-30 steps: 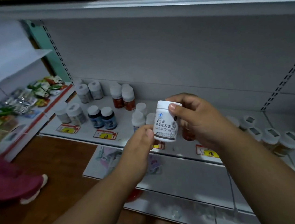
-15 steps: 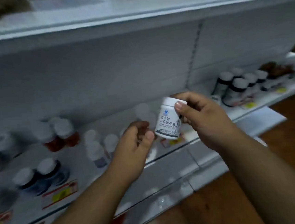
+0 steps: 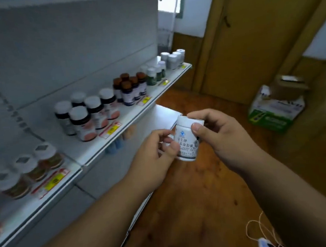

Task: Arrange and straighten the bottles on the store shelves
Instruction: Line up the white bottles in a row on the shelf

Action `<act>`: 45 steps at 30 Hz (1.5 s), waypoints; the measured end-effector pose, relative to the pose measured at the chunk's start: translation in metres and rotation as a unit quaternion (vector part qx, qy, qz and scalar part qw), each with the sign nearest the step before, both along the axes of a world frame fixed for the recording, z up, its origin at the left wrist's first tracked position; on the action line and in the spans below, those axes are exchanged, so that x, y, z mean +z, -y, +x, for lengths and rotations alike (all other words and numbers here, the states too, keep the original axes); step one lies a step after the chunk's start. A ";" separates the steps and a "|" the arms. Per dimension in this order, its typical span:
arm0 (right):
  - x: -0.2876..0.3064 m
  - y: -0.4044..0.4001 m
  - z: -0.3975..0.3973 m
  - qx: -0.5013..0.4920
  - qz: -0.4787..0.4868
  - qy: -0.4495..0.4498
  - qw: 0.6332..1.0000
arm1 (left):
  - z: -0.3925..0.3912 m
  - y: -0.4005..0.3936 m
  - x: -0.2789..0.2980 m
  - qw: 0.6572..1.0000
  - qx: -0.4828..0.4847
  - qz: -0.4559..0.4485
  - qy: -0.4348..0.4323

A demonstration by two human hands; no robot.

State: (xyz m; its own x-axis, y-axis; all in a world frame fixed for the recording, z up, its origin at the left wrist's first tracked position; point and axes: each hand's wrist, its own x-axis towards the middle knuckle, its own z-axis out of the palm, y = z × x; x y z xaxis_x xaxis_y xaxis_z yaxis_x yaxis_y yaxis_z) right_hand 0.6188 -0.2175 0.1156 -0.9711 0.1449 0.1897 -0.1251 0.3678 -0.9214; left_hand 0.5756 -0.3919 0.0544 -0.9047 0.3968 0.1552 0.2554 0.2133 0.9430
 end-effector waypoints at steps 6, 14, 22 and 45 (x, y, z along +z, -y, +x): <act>-0.010 -0.082 -0.055 0.000 -0.025 0.007 1.000 | -0.064 -0.087 -0.004 0.998 -0.039 -0.051 -0.005; -0.024 -0.158 -0.205 -0.012 -0.036 0.005 0.999 | -0.219 -0.170 -0.015 0.998 -0.042 -0.053 -0.004; -0.016 -0.267 -0.316 -0.078 -0.024 -0.011 0.997 | -0.356 -0.281 0.007 0.995 -0.066 -0.071 -0.021; -0.030 -0.355 -0.732 0.230 -0.013 -0.011 0.973 | -0.600 -0.367 -0.014 0.893 0.352 -0.275 -0.055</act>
